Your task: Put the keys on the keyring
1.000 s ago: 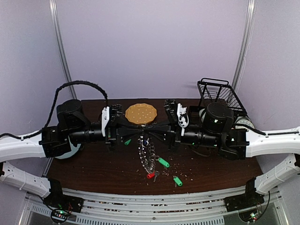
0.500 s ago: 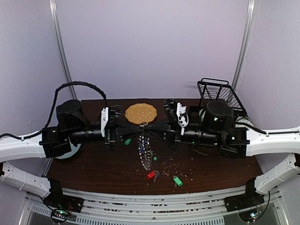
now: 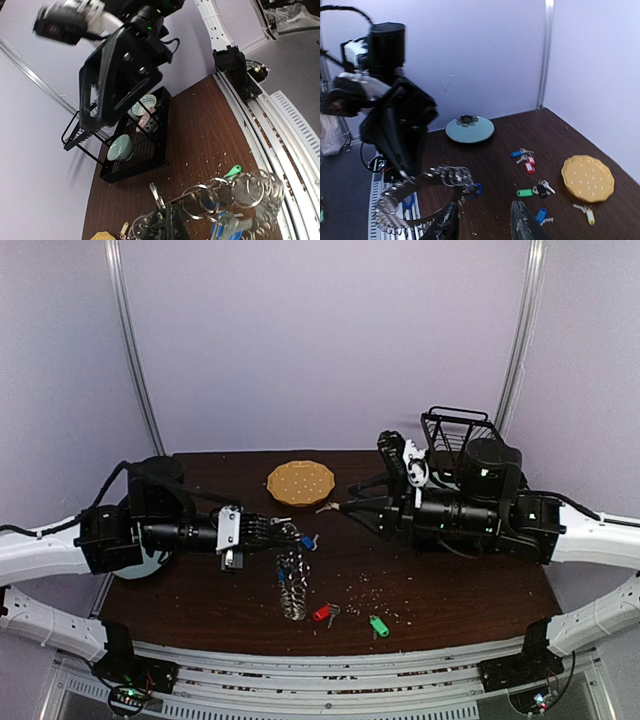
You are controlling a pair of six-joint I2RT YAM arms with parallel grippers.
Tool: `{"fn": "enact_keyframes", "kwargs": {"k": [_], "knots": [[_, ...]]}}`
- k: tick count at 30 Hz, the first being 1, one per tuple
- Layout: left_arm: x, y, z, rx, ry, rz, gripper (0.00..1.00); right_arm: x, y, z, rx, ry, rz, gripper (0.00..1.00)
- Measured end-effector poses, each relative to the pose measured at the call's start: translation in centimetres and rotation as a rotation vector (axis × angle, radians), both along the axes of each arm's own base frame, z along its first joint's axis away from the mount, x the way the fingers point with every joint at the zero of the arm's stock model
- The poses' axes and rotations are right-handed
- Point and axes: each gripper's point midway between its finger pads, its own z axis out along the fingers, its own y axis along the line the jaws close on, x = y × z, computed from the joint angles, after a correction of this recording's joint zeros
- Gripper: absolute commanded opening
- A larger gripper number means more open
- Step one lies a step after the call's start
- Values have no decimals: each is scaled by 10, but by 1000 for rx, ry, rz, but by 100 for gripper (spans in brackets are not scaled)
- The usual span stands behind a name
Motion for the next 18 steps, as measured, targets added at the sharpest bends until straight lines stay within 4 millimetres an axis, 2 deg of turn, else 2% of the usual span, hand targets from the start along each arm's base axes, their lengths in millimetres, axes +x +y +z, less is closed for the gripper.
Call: {"fn": "enact_keyframes", "kwargs": {"k": [2,3,6,8,11,13,18], "knots": [[-1,-1,0,39,-45,-21,0,24,-13,-17,-31,105,-107,37],[-1,-2,0,52,-60,-28,0,36,-19,-31,-64,166,-163,36],[-5,-3,-1,84,-101,-57,0,63,-37,-90,-207,353,-345,34],[-7,-3,-3,92,-111,-70,0,69,-47,-138,-338,472,-435,33],[-11,-3,-3,84,-114,-88,0,61,-60,-205,-527,630,-499,33],[-12,-2,-4,78,-113,-90,0,53,-67,-233,-604,710,-535,37],[-15,3,-17,86,-80,-81,0,24,-72,-265,-729,748,-641,47]]}}
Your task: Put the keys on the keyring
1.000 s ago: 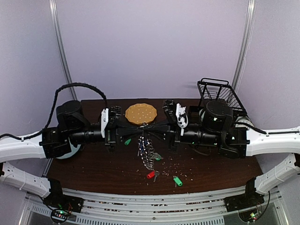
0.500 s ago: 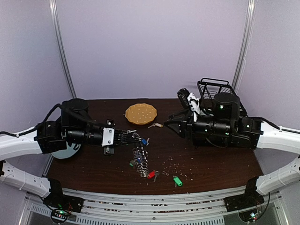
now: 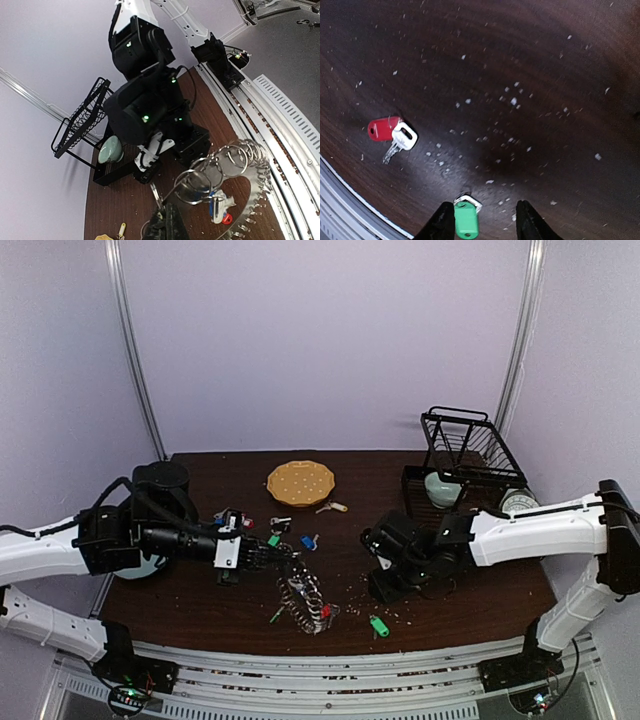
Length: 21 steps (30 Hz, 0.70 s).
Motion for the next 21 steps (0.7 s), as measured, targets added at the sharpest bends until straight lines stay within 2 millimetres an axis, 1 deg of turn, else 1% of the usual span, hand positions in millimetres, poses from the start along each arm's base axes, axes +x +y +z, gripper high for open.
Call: {"fn": "enact_keyframes", "kwargs": {"k": [3,5,8,11,15,19,21], "knots": [[-1,3,-4,-2,13,6,0,-17,7,-14,-45,25,-1,44],[-2,4,-4,-3,18,8,0,-18,6,-23,-63,40,-20,39],[-1,4,-2,-9,18,11,0,-18,4,-35,-90,58,-49,33],[-1,4,-1,-13,15,14,0,-19,4,-42,-98,70,-66,32],[0,4,-2,-12,14,20,0,-20,10,-45,-88,84,-63,34],[1,5,-4,-7,14,25,0,-21,19,-40,-58,86,-57,34],[1,5,-6,-3,15,28,0,-20,26,-35,-41,80,-52,33]]}}
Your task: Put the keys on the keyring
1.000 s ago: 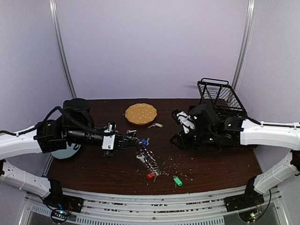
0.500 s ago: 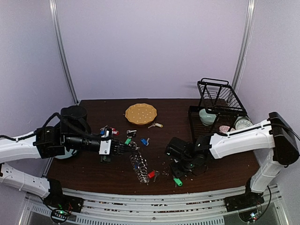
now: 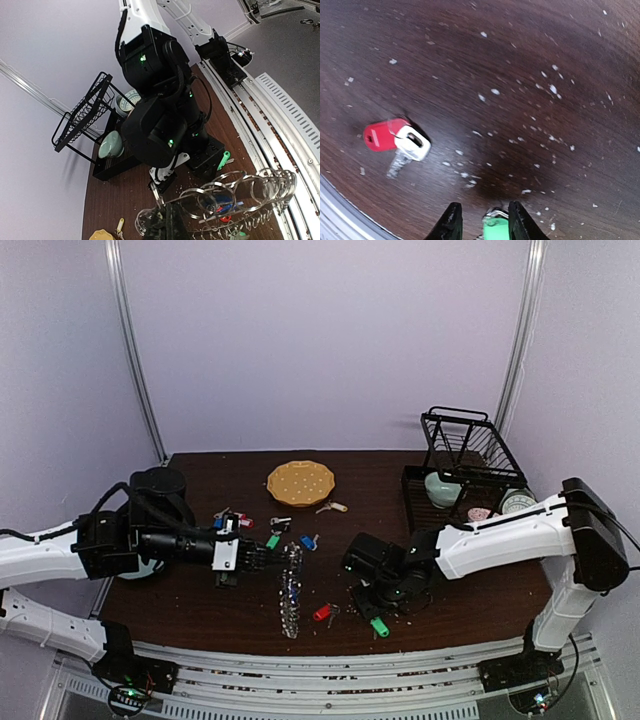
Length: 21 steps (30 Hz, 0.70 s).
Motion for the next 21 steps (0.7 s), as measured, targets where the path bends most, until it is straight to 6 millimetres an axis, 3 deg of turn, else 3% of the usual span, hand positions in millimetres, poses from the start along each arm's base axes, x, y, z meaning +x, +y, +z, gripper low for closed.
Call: {"fn": "enact_keyframes", "kwargs": {"k": [4,12,18,21], "knots": [[1,0,-1,2,-1,5,0,1,8,4,18,-7,4,28],[1,0,-1,3,-1,8,0,-7,3,-11,-3,32,10,27],[2,-1,-3,10,2,7,0,-9,-3,-20,-37,43,7,16],[2,-2,-5,14,5,7,0,-10,-6,-22,-50,43,3,19]]}}
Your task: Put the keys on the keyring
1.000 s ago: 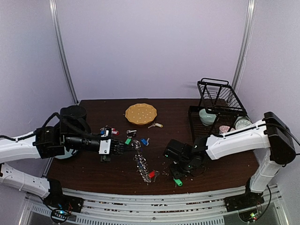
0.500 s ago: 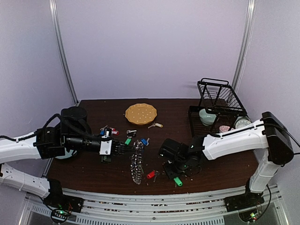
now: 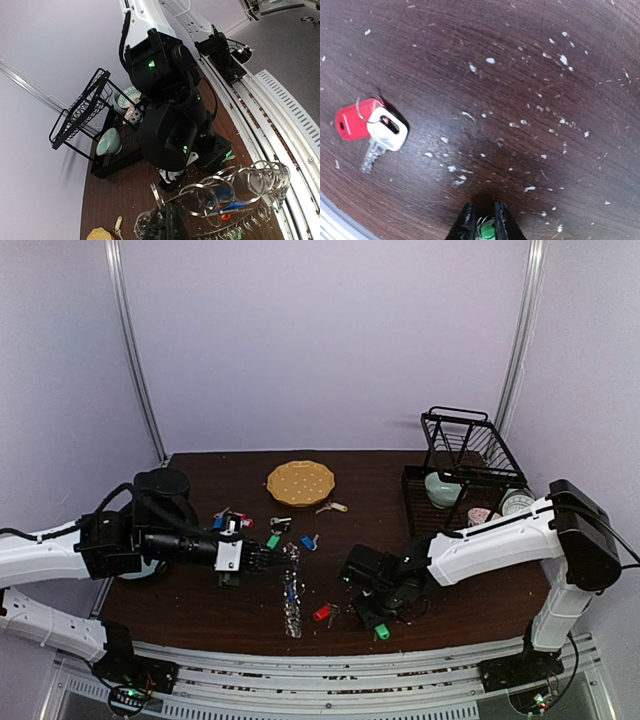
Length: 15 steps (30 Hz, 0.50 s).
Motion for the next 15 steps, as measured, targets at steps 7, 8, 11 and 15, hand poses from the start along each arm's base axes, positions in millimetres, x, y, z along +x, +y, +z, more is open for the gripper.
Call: {"fn": "enact_keyframes", "kwargs": {"k": [7,8,11,15], "knots": [[0,0,-1,2,1,-1,0,2,-13,0,-64,-21,0,16],[0,0,-1,2,1,-1,0,2,-14,0,-71,-23,0,15],[0,-1,-1,2,1,-1,0,3,-14,2,-78,-27,2,3],[0,-1,-1,2,-3,-2,0,4,-16,3,-87,-35,4,0]]}}
